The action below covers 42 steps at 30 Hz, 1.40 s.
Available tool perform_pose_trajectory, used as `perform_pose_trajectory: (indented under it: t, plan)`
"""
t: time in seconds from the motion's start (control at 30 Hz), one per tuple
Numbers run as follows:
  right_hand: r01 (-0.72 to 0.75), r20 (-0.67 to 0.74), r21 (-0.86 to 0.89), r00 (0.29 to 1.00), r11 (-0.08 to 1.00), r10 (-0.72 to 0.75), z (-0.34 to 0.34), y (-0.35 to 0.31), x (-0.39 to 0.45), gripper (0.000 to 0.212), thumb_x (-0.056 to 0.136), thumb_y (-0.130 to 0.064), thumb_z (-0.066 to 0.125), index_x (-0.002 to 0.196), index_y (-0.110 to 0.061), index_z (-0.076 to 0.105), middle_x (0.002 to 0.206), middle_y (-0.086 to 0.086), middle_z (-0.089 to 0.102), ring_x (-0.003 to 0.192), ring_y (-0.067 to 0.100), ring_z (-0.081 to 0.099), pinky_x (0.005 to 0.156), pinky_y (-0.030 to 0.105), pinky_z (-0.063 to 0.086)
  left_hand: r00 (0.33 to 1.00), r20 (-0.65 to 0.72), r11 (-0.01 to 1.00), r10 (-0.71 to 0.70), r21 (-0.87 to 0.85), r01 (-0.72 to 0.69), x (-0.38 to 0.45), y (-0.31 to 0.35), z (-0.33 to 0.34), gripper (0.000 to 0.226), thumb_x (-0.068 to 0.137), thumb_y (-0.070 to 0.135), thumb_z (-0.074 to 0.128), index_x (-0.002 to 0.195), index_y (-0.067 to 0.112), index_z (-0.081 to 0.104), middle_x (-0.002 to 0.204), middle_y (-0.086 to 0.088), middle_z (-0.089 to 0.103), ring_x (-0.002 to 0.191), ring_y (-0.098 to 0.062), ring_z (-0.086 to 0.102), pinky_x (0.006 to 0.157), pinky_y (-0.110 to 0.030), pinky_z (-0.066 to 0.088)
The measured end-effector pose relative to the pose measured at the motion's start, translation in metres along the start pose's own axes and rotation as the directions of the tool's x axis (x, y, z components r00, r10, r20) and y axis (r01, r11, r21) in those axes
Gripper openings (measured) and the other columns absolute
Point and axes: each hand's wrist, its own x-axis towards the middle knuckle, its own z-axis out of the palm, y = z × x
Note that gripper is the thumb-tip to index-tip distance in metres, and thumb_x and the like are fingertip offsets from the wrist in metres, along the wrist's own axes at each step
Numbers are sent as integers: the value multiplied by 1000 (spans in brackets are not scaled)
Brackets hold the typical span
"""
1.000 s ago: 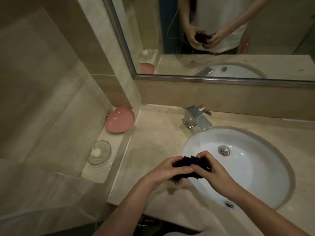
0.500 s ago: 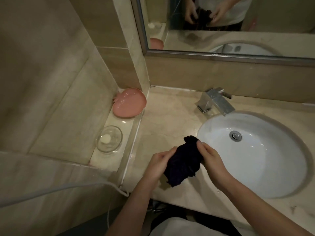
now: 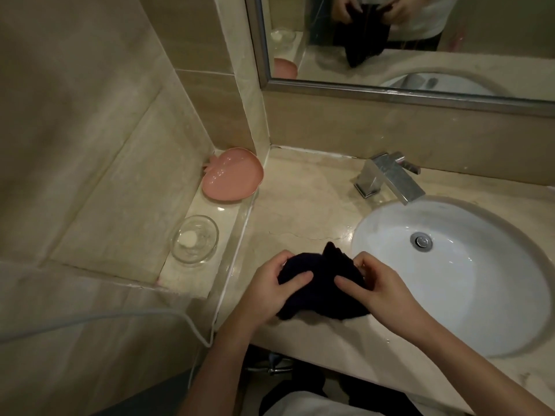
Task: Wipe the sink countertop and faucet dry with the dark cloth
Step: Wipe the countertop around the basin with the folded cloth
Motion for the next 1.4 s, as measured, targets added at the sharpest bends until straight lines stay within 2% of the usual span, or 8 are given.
perform_pose_trajectory:
  t: [0.13,0.27,0.47,0.73,0.87,1.07,1.2,1.4]
  plan:
    - [-159,15,40,987,987,158,3,22,24,31,89,-28,73,92,-8,50,86,10,71,82,27,71,72,38,55,998,-32,955,-50,291,57,29,-9,-5,20,90,38,71,106,26,66,93,10,71,89,-10,69,77,-25,56]
    - [-157,-290,-465,957,871,18,8,82,67,43,89,-34,72,121,-15,53,127,4,57,117,25,55,91,33,47,898,-404,770,175,625,131,71,-41,18,40,93,31,62,133,27,58,125,5,60,116,-16,54,99,-31,45]
    - [171,-64,-767,939,619,-339,61,152,57,55,99,-21,47,150,-3,39,160,12,30,147,25,30,120,42,25,929,25,545,370,804,-239,76,-127,73,47,106,27,35,152,17,41,161,-4,34,150,-20,26,121,-44,26]
    - [98,-55,-826,966,555,-252,95,163,60,56,101,-32,39,153,-11,35,163,7,25,150,21,25,120,44,22,922,-176,558,344,828,-50,75,-141,49,41,102,30,46,143,28,52,144,-2,51,130,-21,49,106,-45,44]
    - [148,19,-840,970,522,-243,65,150,110,66,99,-44,43,158,-20,25,166,1,16,153,17,12,123,45,16,922,-109,425,371,903,-64,110,-139,39,51,107,35,34,157,24,32,161,-6,34,149,-26,30,120,-48,26]
    - [122,-2,-892,961,434,-275,31,127,200,62,102,-44,34,158,-21,24,166,3,18,154,20,12,123,46,14,921,-141,606,363,787,-118,194,-104,27,51,108,32,22,157,21,30,164,-3,27,152,-21,22,125,-40,13]
    - [47,-102,-880,954,473,-284,38,115,217,61,102,-38,37,158,-20,23,166,7,16,151,27,19,122,47,16,866,-357,822,351,560,-102,157,-102,24,45,107,22,33,151,21,42,156,6,41,146,-11,33,117,-39,34]
    - [473,374,-849,852,235,-366,36,102,248,64,99,-63,37,154,-32,34,166,-2,19,152,26,16,122,51,12,793,-490,806,361,592,-2,98,-149,37,48,104,21,35,150,12,40,157,0,40,146,-20,35,112,-48,39]
